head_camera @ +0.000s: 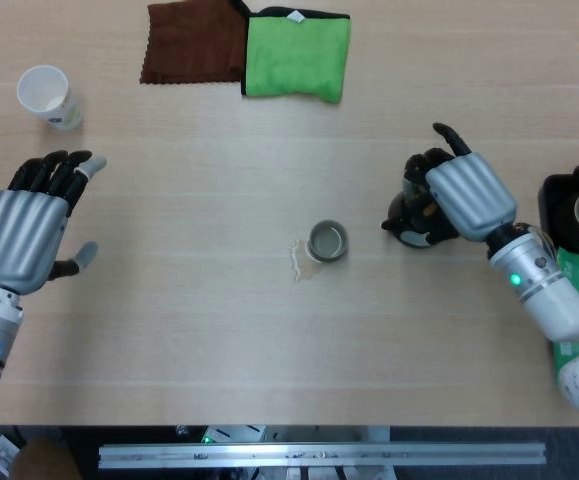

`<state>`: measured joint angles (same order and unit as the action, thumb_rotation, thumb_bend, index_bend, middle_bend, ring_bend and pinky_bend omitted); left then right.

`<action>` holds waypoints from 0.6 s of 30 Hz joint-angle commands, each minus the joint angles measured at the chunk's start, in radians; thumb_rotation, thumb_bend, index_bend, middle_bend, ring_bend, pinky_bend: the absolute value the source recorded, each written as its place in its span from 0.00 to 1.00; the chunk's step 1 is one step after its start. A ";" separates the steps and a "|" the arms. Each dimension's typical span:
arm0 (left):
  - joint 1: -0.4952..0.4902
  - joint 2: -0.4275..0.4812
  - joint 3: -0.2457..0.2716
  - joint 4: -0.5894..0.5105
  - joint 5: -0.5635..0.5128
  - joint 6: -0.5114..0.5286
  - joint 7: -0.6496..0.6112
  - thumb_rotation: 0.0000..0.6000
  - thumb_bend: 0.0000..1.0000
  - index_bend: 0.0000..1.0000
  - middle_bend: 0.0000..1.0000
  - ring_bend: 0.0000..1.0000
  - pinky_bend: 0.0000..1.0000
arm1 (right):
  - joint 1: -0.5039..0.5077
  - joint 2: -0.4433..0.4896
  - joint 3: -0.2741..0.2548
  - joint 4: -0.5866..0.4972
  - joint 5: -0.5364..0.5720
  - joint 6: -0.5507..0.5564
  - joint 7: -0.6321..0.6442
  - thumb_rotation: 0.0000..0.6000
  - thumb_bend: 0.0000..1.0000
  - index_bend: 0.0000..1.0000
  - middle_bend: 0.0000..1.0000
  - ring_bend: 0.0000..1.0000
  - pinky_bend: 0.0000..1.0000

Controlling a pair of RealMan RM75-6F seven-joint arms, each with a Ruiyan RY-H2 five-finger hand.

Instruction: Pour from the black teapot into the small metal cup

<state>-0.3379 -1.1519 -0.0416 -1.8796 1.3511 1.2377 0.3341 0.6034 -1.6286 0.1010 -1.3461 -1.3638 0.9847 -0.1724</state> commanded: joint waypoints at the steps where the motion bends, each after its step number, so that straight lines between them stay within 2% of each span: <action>1: 0.000 0.001 0.001 -0.001 0.001 0.000 -0.001 1.00 0.25 0.11 0.12 0.12 0.16 | 0.002 0.006 0.002 -0.010 0.004 0.001 -0.014 0.79 0.00 0.43 0.37 0.30 0.00; 5: 0.000 0.005 0.000 -0.001 0.000 0.001 -0.003 1.00 0.25 0.11 0.12 0.12 0.16 | 0.001 0.016 0.000 -0.023 -0.001 0.011 -0.028 0.79 0.00 0.33 0.32 0.24 0.00; 7: 0.001 0.006 -0.001 -0.001 0.001 0.003 -0.004 1.00 0.25 0.11 0.12 0.12 0.16 | 0.000 0.021 0.000 -0.030 -0.004 0.018 -0.031 0.79 0.00 0.23 0.27 0.19 0.00; 10: 0.000 0.008 -0.001 -0.002 0.002 0.004 -0.006 1.00 0.25 0.11 0.12 0.12 0.16 | -0.004 0.028 -0.002 -0.038 -0.016 0.036 -0.037 0.80 0.00 0.14 0.19 0.13 0.00; 12: 0.001 0.009 -0.002 -0.002 0.004 0.005 -0.006 1.00 0.25 0.11 0.12 0.12 0.16 | -0.008 0.035 -0.001 -0.047 -0.024 0.053 -0.039 0.81 0.00 0.11 0.15 0.09 0.00; 15: 0.003 0.012 -0.002 -0.001 0.009 0.011 -0.012 1.00 0.25 0.11 0.12 0.12 0.16 | -0.022 0.050 -0.002 -0.063 -0.041 0.098 -0.074 0.96 0.00 0.11 0.11 0.06 0.00; 18: 0.007 0.016 -0.003 0.001 0.015 0.020 -0.021 1.00 0.25 0.11 0.12 0.12 0.16 | -0.046 0.080 -0.002 -0.104 -0.043 0.143 -0.107 1.00 0.00 0.10 0.11 0.05 0.00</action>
<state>-0.3319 -1.1371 -0.0446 -1.8788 1.3654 1.2569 0.3146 0.5721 -1.5663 0.0992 -1.4284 -1.4016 1.1050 -0.2596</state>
